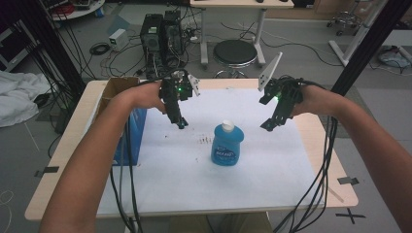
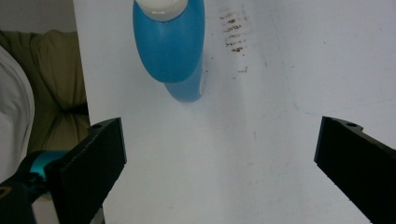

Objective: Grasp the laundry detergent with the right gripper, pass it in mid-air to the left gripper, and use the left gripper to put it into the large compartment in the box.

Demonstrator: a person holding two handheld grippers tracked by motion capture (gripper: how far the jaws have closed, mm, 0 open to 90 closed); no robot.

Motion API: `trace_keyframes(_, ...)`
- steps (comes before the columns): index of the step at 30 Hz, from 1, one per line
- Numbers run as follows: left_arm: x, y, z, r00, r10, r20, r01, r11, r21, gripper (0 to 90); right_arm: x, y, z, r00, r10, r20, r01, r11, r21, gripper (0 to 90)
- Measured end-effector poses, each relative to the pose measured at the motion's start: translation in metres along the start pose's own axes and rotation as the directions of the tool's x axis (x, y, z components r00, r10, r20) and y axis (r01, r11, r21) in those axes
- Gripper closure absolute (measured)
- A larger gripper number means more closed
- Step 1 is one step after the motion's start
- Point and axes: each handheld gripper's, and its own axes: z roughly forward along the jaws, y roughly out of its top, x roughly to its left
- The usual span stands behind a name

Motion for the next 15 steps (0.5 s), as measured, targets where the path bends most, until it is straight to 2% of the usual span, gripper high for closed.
trace_keyframes(10, 0.0, 0.002, 0.0, 1.0, 0.004, 0.003, -0.004, 1.0, -0.005, 1.7, 0.01, -0.027, 0.024, 0.9997, 0.023, -0.013, -0.024, 0.993, -0.12, 1.2)
trace_keyframes(15, 0.0, 0.003, 0.001, 1.0, 0.009, 0.003, -0.009, 0.9999, -0.006, 1.7, 0.014, -0.038, 0.036, 0.9996, 0.028, -0.005, -0.029, 0.982, -0.187, 1.2)
